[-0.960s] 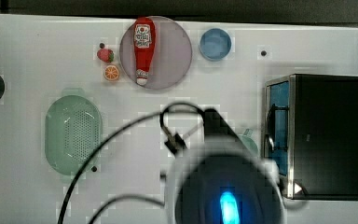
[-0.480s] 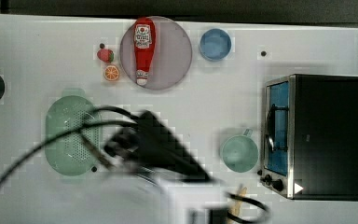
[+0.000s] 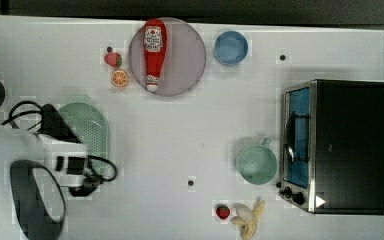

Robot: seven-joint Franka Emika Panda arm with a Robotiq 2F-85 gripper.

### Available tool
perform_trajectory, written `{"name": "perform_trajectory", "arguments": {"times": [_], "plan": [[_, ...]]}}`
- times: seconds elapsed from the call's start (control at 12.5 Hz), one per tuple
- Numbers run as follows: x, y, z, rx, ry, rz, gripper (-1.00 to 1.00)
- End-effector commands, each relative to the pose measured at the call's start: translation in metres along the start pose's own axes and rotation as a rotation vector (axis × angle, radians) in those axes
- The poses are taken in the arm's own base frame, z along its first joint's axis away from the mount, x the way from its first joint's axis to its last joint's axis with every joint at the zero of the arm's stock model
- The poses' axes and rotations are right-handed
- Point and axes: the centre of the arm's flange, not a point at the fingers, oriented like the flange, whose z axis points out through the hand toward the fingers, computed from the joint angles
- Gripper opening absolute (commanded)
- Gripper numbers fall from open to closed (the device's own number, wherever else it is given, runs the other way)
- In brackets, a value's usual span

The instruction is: Drag strainer left to right.

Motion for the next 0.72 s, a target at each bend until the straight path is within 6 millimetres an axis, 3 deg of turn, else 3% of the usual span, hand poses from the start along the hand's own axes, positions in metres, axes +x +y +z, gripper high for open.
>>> {"name": "perform_trajectory", "arguments": {"times": [0.08,0.32,0.72], "plan": [[-0.045,-0.026,0.016,0.068,-0.004,0.258,1.0],[-0.056,-0.044,0.081,0.068,-0.07,0.434,1.0],[-0.051,-0.057,0.186,0.092,-0.171,0.585,1.0]]}}
